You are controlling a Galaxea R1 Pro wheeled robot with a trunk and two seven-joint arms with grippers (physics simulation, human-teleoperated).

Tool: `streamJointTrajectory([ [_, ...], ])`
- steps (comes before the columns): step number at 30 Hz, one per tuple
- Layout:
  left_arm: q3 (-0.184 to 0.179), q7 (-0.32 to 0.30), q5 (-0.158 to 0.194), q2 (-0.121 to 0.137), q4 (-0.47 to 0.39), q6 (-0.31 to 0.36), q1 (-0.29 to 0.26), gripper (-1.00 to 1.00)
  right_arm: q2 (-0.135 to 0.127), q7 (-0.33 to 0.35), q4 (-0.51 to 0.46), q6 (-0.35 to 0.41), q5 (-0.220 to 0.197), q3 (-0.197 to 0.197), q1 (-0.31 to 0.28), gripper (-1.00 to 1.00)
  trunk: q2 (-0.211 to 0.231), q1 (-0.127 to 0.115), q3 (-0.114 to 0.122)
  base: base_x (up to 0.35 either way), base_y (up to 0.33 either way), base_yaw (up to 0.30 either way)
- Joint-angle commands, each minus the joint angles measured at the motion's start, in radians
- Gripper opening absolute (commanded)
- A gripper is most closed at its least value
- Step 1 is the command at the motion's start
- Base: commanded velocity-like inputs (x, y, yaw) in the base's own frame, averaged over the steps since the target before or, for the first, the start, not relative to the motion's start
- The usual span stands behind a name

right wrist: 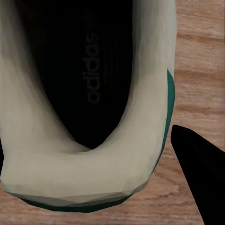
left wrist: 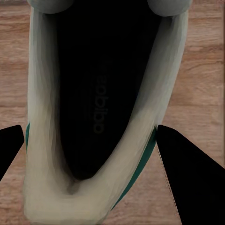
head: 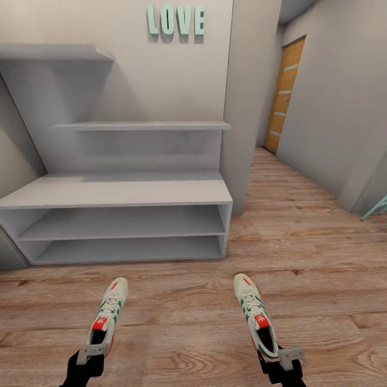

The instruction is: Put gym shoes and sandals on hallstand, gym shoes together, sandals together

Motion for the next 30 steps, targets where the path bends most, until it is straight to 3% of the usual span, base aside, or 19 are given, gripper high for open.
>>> streamJointTrajectory([
  [1, 0.005, -0.011, 0.009, -0.003, -0.001, 0.004, -0.005, -1.00, -0.001, 0.004, 0.000, -0.003, 0.006, -0.007, -0.001, -1.00, 0.000, 0.000, -0.001, 0.000, 0.000, 0.000],
  [5, 0.003, -0.011, 0.008, -0.011, -0.006, 0.040, -0.023, -1.00, -0.006, 0.003, 0.000, -0.003, 0.006, -0.008, -0.001, -1.00, 0.000, 0.000, -0.001, 0.000, 0.000, 0.000],
  [8, 0.003, -0.011, 0.008, -0.018, -0.007, 0.114, -0.068, -1.00, -0.010, 0.000, -0.001, -0.004, 0.006, -0.018, -0.001, -1.00, 0.000, 0.000, -0.001, 0.000, 0.000, 0.000],
  [10, 0.002, -0.012, 0.005, -0.022, -0.008, 0.194, -0.111, -1.00, -0.014, -0.010, -0.001, -0.003, 0.006, -0.049, -0.001, -1.00, 0.000, 0.000, -0.001, 0.000, 0.000, 0.000],
  [13, 0.002, -0.012, 0.002, -0.029, -0.010, 0.332, -0.189, -1.00, -0.018, -0.033, -0.002, -0.003, 0.007, -0.149, -0.001, -1.00, 0.000, 0.000, -0.001, 0.000, 0.000, 0.000],
  [16, 0.002, -0.011, 0.000, -0.034, -0.012, 0.425, -0.252, -1.00, -0.025, -0.040, -0.002, -0.003, 0.008, -0.231, -0.001, -1.00, 0.000, 0.000, -0.001, 0.000, 0.000, 0.000],
  [19, 0.002, -0.011, 0.004, -0.037, -0.032, 0.562, -0.355, -1.00, -0.043, -0.044, -0.002, -0.002, 0.009, -0.316, -0.001, -1.00, 0.000, 0.000, -0.001, 0.000, 0.000, 0.000],
  [21, 0.002, -0.011, 0.006, -0.037, -0.046, 0.631, -0.404, -1.00, -0.046, -0.042, -0.002, -0.001, 0.010, -0.330, -0.001, -1.00, 0.000, 0.000, -0.001, 0.000, 0.000, 0.000],
  [22, 0.002, -0.010, 0.008, -0.038, -0.058, 0.708, -0.453, -1.00, -0.047, -0.038, 0.000, 0.000, 0.012, -0.333, -0.001, -1.00, 0.000, 0.000, -0.001, 0.000, 0.000, 0.000],
  [24, 0.002, -0.010, 0.007, -0.037, -0.060, 0.740, -0.477, -1.00, -0.046, -0.038, -0.001, 0.000, 0.012, -0.334, -0.001, -1.00, 0.000, 0.000, -0.001, 0.000, 0.000, 0.000],
  [26, 0.005, -0.009, 0.005, -0.021, -0.076, 0.831, -0.558, -1.00, -0.045, -0.036, -0.001, 0.000, 0.013, -0.335, -0.001, -1.00, 0.000, 0.000, -0.001, 0.000, 0.000, 0.000],
  [30, 0.004, -0.011, 0.005, -0.020, -0.132, 0.855, -0.558, -1.00, -0.045, -0.038, -0.001, 0.000, 0.013, -0.336, -0.001, -1.00, 0.000, 0.000, -0.001, 0.000, 0.000, 0.000],
])
